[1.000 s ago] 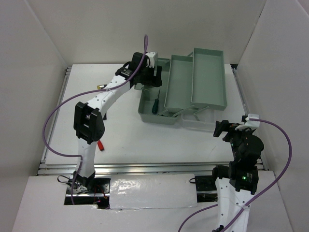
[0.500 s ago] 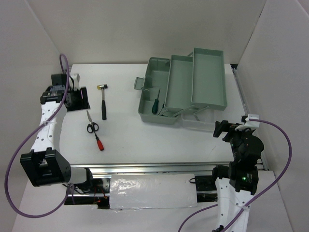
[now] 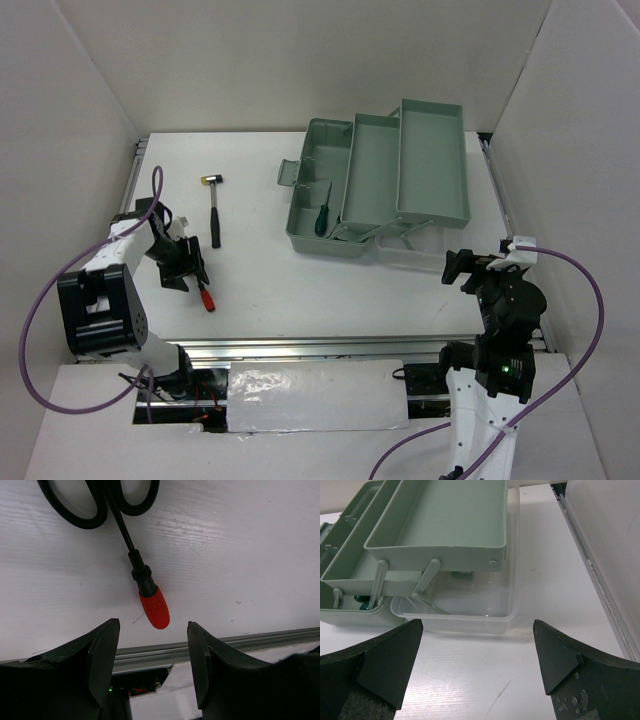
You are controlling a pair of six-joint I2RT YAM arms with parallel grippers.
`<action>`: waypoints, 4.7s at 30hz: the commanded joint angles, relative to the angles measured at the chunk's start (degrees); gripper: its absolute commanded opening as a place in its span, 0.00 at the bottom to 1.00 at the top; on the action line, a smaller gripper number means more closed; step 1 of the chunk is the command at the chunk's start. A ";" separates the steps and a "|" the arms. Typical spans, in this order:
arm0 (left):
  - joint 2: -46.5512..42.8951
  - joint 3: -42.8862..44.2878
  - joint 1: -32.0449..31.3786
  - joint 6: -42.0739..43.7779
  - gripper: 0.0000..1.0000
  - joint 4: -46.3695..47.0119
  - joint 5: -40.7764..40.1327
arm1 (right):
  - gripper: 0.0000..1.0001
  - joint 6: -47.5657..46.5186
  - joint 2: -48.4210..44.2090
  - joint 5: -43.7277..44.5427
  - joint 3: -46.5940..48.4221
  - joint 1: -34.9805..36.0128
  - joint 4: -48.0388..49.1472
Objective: Sort the tools into containers
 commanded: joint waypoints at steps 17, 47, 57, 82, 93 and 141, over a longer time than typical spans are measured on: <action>14.54 3.61 -9.20 -7.03 0.61 2.70 -10.58 | 1.00 -0.72 -0.36 1.19 -0.23 -0.37 1.99; 14.51 46.45 -33.43 -9.67 0.04 14.40 -1.53 | 1.00 -0.55 0.34 0.48 -0.49 -0.37 2.51; 38.71 70.93 -41.97 -6.85 0.27 14.22 -8.39 | 1.00 -0.55 -0.28 1.54 -0.40 -0.46 2.16; 15.94 40.61 -14.12 -3.96 0.78 14.92 -16.04 | 1.00 -0.63 -0.19 -0.22 -0.49 -0.37 2.52; 39.39 55.88 -9.90 -3.86 0.53 10.88 -11.82 | 1.00 -0.63 0.42 0.05 -0.58 -0.37 2.43; 20.78 43.59 -18.25 -4.39 0.00 12.64 -12.26 | 1.00 -1.07 0.42 -0.39 -0.76 -0.37 2.43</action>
